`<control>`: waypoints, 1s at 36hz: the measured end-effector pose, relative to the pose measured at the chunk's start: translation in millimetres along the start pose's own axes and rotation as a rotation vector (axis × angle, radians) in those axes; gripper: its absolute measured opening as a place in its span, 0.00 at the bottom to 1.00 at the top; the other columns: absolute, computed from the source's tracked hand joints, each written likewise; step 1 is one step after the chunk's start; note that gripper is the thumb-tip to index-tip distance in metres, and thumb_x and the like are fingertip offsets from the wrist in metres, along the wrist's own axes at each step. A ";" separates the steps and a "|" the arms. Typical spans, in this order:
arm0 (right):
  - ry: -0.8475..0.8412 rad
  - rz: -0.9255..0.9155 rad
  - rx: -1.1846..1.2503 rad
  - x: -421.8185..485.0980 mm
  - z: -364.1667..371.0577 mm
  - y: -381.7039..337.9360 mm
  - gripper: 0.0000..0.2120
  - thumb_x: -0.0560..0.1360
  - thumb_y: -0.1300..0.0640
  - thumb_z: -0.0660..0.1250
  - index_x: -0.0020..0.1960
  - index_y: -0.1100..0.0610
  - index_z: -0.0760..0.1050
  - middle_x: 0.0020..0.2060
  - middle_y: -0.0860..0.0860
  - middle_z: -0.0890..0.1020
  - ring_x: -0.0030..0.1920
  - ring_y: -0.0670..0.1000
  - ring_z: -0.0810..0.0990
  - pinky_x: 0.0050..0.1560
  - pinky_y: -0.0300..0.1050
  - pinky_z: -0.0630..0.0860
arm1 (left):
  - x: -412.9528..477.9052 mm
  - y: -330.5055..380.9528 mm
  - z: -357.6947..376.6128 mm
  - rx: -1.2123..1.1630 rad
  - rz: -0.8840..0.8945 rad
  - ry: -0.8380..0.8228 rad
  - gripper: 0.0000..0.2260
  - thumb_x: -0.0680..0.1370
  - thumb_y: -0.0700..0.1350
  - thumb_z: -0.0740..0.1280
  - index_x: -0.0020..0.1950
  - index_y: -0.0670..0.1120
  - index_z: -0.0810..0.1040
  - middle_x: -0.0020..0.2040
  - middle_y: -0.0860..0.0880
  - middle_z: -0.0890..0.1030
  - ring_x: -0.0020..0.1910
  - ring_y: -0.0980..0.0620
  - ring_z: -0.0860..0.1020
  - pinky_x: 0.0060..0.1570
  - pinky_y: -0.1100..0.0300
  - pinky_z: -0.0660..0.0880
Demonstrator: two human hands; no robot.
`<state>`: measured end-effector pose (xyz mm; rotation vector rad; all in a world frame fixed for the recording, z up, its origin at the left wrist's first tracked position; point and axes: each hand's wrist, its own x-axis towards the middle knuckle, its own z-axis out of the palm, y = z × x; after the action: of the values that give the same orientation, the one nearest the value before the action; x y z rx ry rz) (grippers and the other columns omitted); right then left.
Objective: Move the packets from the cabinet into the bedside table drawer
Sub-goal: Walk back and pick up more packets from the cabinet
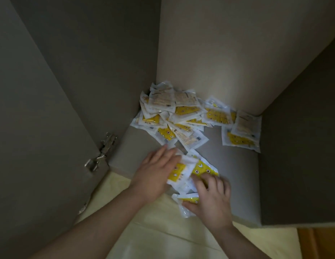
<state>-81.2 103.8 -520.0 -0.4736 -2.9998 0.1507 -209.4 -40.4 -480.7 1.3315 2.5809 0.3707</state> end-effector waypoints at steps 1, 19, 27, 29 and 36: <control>-0.009 0.003 -0.011 1.6 1.7 1.0 0.43 0.46 0.34 0.78 0.55 0.49 0.68 0.55 0.53 0.73 0.56 0.57 0.70 0.58 0.60 0.66 | 6.4 2.0 1.9 0.044 -0.016 -0.164 0.34 0.78 0.47 0.62 0.78 0.53 0.45 0.77 0.55 0.39 0.76 0.53 0.38 0.73 0.54 0.39; 0.092 -0.163 0.222 5.2 -15.9 -33.9 0.14 0.53 0.55 0.75 0.39 0.50 0.82 0.29 0.46 0.81 0.29 0.49 0.80 0.27 0.36 0.71 | -47.3 -30.1 15.2 -0.028 0.066 0.212 0.15 0.66 0.51 0.61 0.51 0.52 0.74 0.37 0.49 0.84 0.34 0.49 0.82 0.40 0.60 0.74; -0.417 0.088 0.362 -28.8 -140.2 -73.3 0.16 0.74 0.45 0.65 0.58 0.50 0.76 0.51 0.52 0.82 0.54 0.54 0.79 0.47 0.43 0.70 | -109.1 31.9 -88.1 -0.354 -0.349 -0.200 0.21 0.75 0.59 0.56 0.63 0.52 0.76 0.56 0.47 0.82 0.57 0.45 0.77 0.45 0.58 0.69; -0.454 0.127 0.411 -38.3 -181.9 -79.5 0.13 0.73 0.45 0.66 0.52 0.52 0.75 0.47 0.53 0.83 0.51 0.56 0.79 0.42 0.44 0.68 | -125.0 53.1 -127.0 -0.405 -0.408 -0.246 0.21 0.74 0.61 0.58 0.61 0.52 0.76 0.54 0.50 0.82 0.56 0.47 0.78 0.43 0.60 0.67; -0.518 0.333 0.689 -58.1 -333.0 -111.1 0.10 0.71 0.50 0.70 0.38 0.51 0.70 0.33 0.50 0.77 0.40 0.56 0.77 0.42 0.48 0.72 | -181.3 125.8 -263.6 -0.863 -0.783 -0.198 0.15 0.66 0.59 0.68 0.48 0.52 0.76 0.43 0.51 0.81 0.45 0.51 0.80 0.47 0.59 0.76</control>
<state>-21.5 7.8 -182.6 -0.9400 -2.9868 1.4664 -89.4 -151.4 -178.3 0.0510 2.1080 0.9600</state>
